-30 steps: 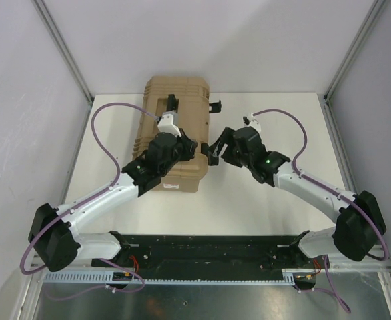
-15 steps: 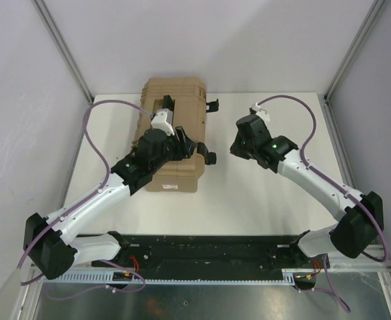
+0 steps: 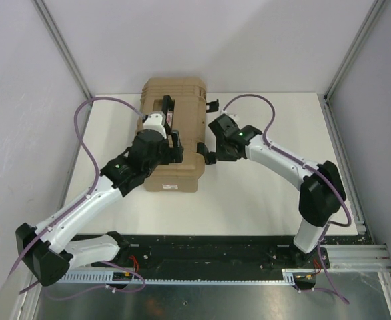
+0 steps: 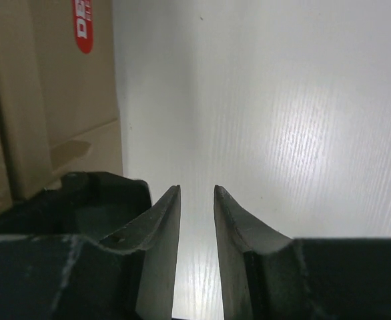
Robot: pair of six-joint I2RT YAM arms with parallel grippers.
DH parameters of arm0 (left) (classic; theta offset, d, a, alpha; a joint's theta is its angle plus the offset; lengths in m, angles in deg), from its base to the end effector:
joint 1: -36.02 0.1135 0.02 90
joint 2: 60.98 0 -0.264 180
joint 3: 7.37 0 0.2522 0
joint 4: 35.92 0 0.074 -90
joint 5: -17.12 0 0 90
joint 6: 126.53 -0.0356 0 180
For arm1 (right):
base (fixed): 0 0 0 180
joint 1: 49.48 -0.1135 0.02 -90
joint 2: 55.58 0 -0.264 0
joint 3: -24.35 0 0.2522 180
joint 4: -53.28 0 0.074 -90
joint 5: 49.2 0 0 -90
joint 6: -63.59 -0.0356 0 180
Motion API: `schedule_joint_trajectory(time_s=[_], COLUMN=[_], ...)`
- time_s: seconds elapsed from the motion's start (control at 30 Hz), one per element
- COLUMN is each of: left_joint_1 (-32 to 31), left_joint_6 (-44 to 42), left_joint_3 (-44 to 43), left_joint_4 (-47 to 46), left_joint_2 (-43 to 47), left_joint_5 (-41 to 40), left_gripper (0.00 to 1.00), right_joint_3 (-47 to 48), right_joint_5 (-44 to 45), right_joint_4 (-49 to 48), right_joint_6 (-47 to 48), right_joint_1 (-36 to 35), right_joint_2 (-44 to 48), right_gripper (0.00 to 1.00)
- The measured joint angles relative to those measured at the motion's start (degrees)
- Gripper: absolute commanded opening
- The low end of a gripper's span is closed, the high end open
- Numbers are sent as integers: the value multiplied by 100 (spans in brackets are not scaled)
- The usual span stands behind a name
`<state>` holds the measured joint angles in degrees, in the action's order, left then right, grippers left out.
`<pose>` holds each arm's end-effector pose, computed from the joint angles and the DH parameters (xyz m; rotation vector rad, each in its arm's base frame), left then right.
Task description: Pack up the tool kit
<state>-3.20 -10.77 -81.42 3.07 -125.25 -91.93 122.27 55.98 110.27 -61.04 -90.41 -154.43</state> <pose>0.1994 -0.1477 0.3416 0.0400 2.0690 -0.3574 0.2859 0.2356 0.2785 -0.0423 2.5376 0.1796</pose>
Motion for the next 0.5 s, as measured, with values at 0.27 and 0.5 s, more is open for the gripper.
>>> schedule_joint_trajectory(time_s=[0.27, 0.5], left_joint_1=[35, 59], left_joint_6=[-90, -79], left_joint_3=[249, 608], left_joint_4=[17, -365], left_joint_2=[173, 343], left_joint_5=[-654, -575], left_gripper=[82, 80], right_joint_3=[804, 935], right_joint_5=[0, -114], right_joint_4=[354, 470], right_joint_6=[365, 483], right_joint_1=[-7, 7], right_joint_2=[-629, -815], right_gripper=[27, 25])
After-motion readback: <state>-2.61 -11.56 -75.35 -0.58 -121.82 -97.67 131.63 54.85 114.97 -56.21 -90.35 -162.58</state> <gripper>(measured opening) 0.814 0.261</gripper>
